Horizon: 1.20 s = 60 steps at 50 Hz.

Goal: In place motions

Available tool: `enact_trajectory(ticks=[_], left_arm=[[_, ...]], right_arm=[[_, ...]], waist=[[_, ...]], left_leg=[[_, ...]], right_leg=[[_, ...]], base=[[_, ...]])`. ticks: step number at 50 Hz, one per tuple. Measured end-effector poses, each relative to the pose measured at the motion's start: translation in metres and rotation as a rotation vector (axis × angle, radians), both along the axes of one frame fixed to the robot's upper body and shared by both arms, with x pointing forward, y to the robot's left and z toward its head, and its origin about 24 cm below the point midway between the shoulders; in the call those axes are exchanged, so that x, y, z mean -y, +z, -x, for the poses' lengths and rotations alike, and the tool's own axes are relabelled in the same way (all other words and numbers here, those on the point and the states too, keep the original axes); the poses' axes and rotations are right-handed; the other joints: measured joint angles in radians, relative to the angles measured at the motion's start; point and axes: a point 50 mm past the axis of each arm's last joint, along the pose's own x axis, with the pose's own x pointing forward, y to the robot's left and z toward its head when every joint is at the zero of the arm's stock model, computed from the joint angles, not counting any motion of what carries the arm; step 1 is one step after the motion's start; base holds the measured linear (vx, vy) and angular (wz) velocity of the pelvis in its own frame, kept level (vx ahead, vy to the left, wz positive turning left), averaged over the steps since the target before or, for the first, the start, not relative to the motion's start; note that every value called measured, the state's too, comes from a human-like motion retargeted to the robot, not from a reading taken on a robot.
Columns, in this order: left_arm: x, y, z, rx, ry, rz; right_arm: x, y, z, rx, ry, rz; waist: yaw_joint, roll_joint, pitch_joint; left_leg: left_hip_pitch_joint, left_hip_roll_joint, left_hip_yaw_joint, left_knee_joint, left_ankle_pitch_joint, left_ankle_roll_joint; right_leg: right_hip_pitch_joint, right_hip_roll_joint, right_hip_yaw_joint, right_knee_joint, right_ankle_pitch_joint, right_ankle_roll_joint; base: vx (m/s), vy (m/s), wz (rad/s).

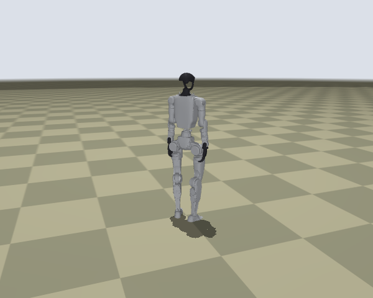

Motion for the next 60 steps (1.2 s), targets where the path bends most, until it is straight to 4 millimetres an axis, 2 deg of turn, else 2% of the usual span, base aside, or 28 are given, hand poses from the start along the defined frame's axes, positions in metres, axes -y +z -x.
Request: enact_trajectory(ticks=[10, 18, 21, 28, 30, 35, 40, 43, 50, 60], left_arm=[[0.000, 0.000, 0.002, -0.003, 0.006, -0.002], [0.000, 0.000, 0.002, 0.000, 0.007, -0.004], [0.000, 0.000, 0.000, 0.002, 0.005, -0.003], [-0.001, 0.000, -0.004, 0.012, 0.009, -0.003], [-0.002, 0.000, -0.004, 0.011, 0.012, -0.008], [-0.004, 0.000, -0.002, 0.005, 0.017, -0.017], [-0.004, 0.000, 0.006, -0.013, 0.035, -0.020], [-0.002, 0.000, 0.007, -0.011, 0.068, -0.017], [-0.003, 0.000, 0.009, -0.020, 0.065, -0.020], [0.000, 0.000, -0.004, 0.026, 0.054, -0.007]], right_arm=[[0.006, 0.001, 0.006, -0.022, -0.028, 0.016], [0.006, 0.001, -0.002, 0.012, -0.024, 0.005], [0.005, 0.001, -0.008, 0.039, -0.021, -0.001], [0.003, 0.002, -0.027, 0.099, 0.013, -0.009], [0.002, 0.002, -0.029, 0.104, 0.023, -0.012], [0.004, 0.001, -0.021, 0.084, 0.019, -0.006], [0.008, 0.001, 0.001, -0.003, -0.004, -0.004], [0.009, 0.001, 0.004, -0.013, -0.020, 0.001], [0.008, 0.001, -0.002, 0.011, -0.031, -0.001], [0.005, 0.001, -0.014, 0.060, -0.023, -0.013]], waist=[[0.005, -0.007, 0.009], [0.010, -0.012, 0.024], [0.007, -0.006, 0.034], [0.015, 0.022, 0.050], [-0.004, 0.026, 0.055], [-0.031, -0.006, 0.072], [0.019, -0.026, 0.055], [0.020, -0.030, 0.059], [-0.009, -0.030, 0.048], [-0.006, -0.026, 0.035]], left_leg=[[-0.004, -0.012, -0.006, 0.002, -0.011, 0.006], [-0.011, -0.021, -0.009, 0.000, -0.019, 0.017], [-0.016, -0.014, -0.009, -0.001, -0.022, 0.016], [-0.042, 0.025, 0.031, -0.011, -0.023, 0.006], [-0.049, 0.031, 0.026, -0.010, -0.021, 0.005], [-0.038, -0.007, 0.004, -0.007, -0.026, 0.007], [-0.026, -0.024, 0.012, -0.008, -0.035, 0.003], [-0.018, -0.025, 0.011, -0.007, -0.037, 0.000], [-0.010, -0.021, -0.001, -0.008, -0.039, -0.008], [0.001, -0.013, -0.002, -0.004, -0.045, -0.022]], right_leg=[[0.000, -0.012, -0.007, 0.000, 0.002, 0.017], [-0.020, -0.027, -0.011, 0.032, -0.016, 0.020], [-0.037, -0.027, -0.021, 0.068, -0.030, 0.002], [-0.136, 0.028, 0.010, 0.227, -0.023, -0.098], [-0.150, 0.037, 0.003, 0.239, -0.029, -0.105], [-0.127, 0.016, 0.041, 0.114, 0.043, 0.003], [-0.094, -0.012, 0.018, 0.060, 0.046, 0.059], [-0.077, -0.024, -0.012, 0.033, 0.059, 0.084], [-0.059, -0.016, -0.016, 0.006, 0.076, 0.098], [-0.046, -0.007, -0.016, -0.001, 0.085, 0.093]], base=[[0.01, 0.00, 0.00], [0.01, 0.01, 0.00], [0.00, 0.00, 0.00], [-0.05, 0.00, -0.28], [-0.03, -0.01, 0.14], [-0.03, -0.03, 0.30], [0.07, -0.05, -0.13], [-0.02, -0.07, 0.03], [-0.01, -0.03, 0.07], [0.00, 0.00, 0.00]])
